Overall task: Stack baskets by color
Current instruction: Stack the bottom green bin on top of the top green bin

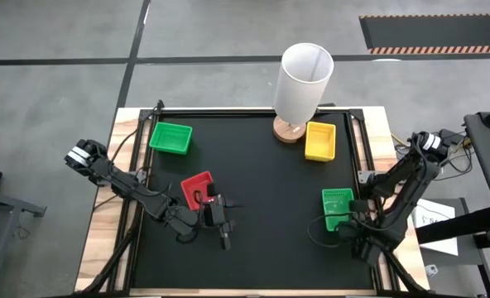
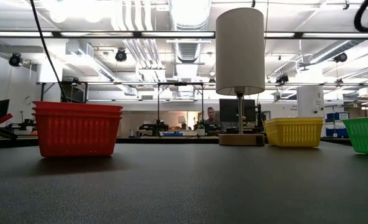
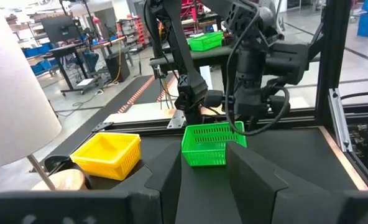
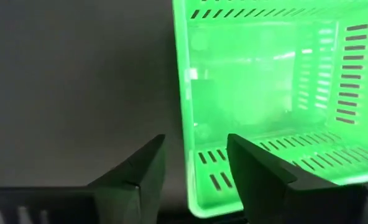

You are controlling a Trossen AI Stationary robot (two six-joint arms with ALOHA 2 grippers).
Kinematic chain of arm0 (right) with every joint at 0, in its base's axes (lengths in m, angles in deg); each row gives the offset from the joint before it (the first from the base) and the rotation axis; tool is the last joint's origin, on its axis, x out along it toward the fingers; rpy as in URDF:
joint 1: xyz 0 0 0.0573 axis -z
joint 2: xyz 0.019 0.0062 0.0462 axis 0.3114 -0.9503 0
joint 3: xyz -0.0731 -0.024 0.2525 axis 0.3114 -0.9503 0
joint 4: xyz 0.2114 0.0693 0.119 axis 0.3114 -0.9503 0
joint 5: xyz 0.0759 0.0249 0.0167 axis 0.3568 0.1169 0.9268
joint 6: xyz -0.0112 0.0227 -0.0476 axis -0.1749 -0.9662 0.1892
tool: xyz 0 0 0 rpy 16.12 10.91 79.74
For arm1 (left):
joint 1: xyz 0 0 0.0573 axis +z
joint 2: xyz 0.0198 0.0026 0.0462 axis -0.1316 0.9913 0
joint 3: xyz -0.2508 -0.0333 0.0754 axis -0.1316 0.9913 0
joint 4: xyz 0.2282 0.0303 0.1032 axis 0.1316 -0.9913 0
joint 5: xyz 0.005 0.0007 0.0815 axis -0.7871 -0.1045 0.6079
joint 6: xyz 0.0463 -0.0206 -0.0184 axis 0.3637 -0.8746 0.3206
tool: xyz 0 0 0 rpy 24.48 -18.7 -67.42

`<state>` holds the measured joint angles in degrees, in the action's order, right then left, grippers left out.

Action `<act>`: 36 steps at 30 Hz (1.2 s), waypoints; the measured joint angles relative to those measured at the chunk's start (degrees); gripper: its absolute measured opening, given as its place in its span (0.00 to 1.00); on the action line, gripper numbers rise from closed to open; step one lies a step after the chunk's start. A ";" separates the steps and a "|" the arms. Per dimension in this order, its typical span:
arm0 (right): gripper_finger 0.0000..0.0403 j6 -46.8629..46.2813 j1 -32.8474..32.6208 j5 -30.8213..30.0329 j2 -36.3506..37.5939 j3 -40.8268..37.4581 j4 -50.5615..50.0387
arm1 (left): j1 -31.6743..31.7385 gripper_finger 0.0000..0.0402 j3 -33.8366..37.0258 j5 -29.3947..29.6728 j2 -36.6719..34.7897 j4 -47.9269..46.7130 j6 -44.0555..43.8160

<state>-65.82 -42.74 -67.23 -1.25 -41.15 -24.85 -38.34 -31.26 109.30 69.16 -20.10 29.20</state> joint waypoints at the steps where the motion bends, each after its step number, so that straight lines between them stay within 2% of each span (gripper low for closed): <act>1: 0.39 0.66 0.00 -0.04 0.00 -0.57 0.65 | 0.00 0.27 0.00 0.00 0.00 0.00 0.00; 8: 0.09 2.39 0.00 -1.28 -0.09 -1.89 2.32 | 0.00 0.27 -0.23 -0.02 0.04 0.04 -0.12; 10: 0.04 3.33 0.00 -1.78 -0.09 -1.89 3.23 | 0.00 0.27 -0.24 -0.10 0.04 0.33 -0.24; 14: 0.03 3.59 0.02 -5.13 -0.08 -1.87 4.07 | 0.00 0.27 -0.26 -2.34 0.21 0.57 -1.15; 21: 0.02 3.11 1.96 -11.86 -0.07 -1.84 5.42 | 0.04 0.27 -1.28 -2.82 2.08 3.94 -1.75; 24: 0.02 5.49 4.05 -14.50 -0.07 -1.82 7.70 | 0.02 0.27 -2.77 -3.46 2.79 3.90 -1.73; 28: 0.02 9.92 9.00 -15.09 -0.07 -0.40 11.01 | -0.07 0.27 -4.42 -6.87 2.84 3.60 -1.77; 31: 0.02 14.79 12.61 -15.69 -0.07 2.08 12.32 | -0.40 0.27 -6.26 -10.46 2.84 -1.43 -1.76; 36: 0.02 26.39 18.58 -18.64 -0.07 6.56 16.71 | -0.50 0.30 -10.22 -11.33 2.86 -10.80 -2.90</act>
<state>-39.43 -24.16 -85.86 -1.31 -34.59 -8.14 -38.85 -41.48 97.97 72.02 -30.90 26.30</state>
